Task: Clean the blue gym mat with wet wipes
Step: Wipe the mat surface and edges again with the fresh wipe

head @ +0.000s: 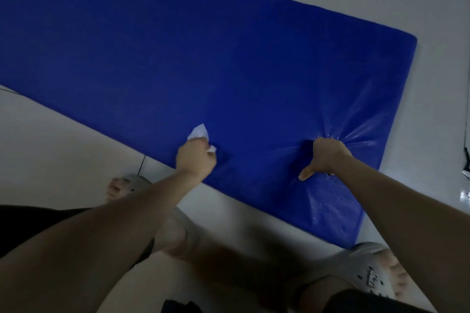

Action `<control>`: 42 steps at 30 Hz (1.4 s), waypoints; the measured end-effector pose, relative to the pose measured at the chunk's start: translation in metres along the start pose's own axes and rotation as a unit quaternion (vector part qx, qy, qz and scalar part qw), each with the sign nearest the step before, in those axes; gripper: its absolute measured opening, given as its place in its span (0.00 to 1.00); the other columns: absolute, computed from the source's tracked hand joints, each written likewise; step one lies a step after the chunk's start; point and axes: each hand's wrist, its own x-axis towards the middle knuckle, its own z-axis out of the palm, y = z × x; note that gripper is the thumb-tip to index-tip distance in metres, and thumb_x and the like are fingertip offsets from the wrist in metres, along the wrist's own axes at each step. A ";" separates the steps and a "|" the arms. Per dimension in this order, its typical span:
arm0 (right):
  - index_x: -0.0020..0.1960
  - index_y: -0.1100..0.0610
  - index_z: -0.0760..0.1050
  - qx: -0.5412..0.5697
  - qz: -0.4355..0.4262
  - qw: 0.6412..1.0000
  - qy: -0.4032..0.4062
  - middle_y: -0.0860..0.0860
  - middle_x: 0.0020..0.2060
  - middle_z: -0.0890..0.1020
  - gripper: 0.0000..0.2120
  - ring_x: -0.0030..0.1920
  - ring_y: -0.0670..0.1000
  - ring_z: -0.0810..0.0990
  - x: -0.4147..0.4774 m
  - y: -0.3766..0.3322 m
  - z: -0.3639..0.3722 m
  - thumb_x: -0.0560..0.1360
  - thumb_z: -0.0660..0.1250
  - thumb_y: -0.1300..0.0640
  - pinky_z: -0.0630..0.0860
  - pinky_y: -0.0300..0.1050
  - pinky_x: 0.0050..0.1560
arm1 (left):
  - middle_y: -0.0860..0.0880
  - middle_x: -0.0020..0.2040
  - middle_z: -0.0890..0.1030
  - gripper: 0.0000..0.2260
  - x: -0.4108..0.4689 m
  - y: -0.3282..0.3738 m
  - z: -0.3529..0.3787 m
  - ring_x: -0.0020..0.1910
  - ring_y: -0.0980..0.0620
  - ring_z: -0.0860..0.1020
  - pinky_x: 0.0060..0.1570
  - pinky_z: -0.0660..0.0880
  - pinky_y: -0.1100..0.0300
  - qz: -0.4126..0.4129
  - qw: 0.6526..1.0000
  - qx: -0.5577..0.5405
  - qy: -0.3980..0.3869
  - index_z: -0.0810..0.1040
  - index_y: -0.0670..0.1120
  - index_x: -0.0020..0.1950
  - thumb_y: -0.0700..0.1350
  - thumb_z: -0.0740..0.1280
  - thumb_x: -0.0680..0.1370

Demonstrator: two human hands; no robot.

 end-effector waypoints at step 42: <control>0.42 0.55 0.66 0.007 0.002 1.000 0.009 0.51 0.34 0.79 0.36 0.33 0.50 0.78 -0.002 -0.001 -0.005 0.54 0.83 0.35 0.80 0.46 0.43 | 0.48 0.68 0.75 0.19 -0.035 -0.017 0.020 0.67 0.46 0.72 0.65 0.73 0.49 0.479 0.828 0.232 -0.178 0.72 0.48 0.73 0.46 0.64 0.81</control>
